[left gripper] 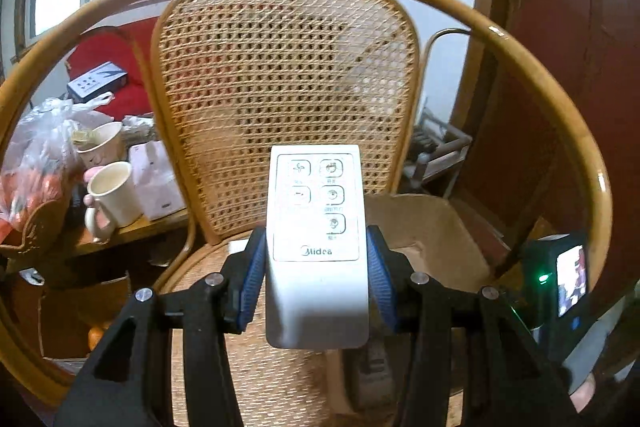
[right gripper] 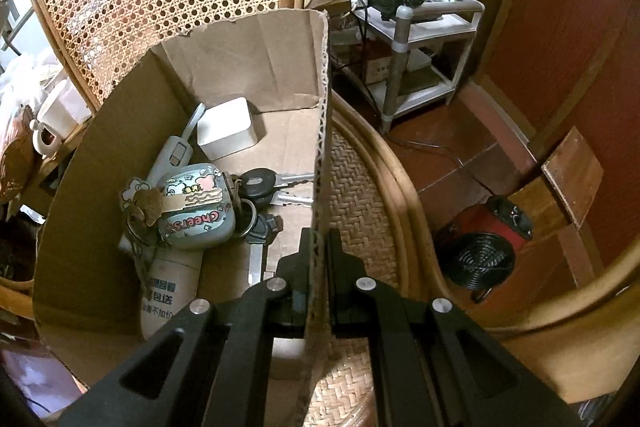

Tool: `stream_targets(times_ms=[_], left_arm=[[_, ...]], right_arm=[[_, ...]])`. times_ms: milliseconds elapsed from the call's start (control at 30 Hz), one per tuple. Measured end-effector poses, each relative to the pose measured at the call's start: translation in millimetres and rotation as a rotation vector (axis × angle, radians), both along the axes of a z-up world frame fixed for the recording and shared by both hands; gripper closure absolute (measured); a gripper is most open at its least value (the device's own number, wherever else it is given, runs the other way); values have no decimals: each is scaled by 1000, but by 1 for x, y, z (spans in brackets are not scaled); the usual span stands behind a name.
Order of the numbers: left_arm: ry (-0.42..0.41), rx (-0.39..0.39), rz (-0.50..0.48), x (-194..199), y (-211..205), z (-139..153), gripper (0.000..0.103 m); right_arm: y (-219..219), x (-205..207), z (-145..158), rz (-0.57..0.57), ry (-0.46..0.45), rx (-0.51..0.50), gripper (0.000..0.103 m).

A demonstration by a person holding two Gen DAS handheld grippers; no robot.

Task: Organize rigid objects
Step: 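Carry the remote into the box and open the left gripper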

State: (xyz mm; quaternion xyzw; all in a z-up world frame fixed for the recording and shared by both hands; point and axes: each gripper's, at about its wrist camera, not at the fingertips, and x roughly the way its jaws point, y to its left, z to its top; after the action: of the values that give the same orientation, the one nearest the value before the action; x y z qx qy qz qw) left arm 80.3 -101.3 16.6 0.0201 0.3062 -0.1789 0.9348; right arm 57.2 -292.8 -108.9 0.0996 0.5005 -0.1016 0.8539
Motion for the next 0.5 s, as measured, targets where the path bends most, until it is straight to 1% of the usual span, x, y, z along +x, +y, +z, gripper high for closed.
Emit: stream_targets(times_ms=[100, 300, 500], left_arm=[[2, -15, -23, 0, -8, -1, 56], [28, 6, -60, -2, -29, -10, 56], [55, 57, -122, -9, -51, -21, 56]], right_arm=[[-1, 0, 0, -4, -5, 10, 96], [-3, 0, -1, 10, -7, 9, 96], [-2, 0, -1, 22, 1, -5, 96]])
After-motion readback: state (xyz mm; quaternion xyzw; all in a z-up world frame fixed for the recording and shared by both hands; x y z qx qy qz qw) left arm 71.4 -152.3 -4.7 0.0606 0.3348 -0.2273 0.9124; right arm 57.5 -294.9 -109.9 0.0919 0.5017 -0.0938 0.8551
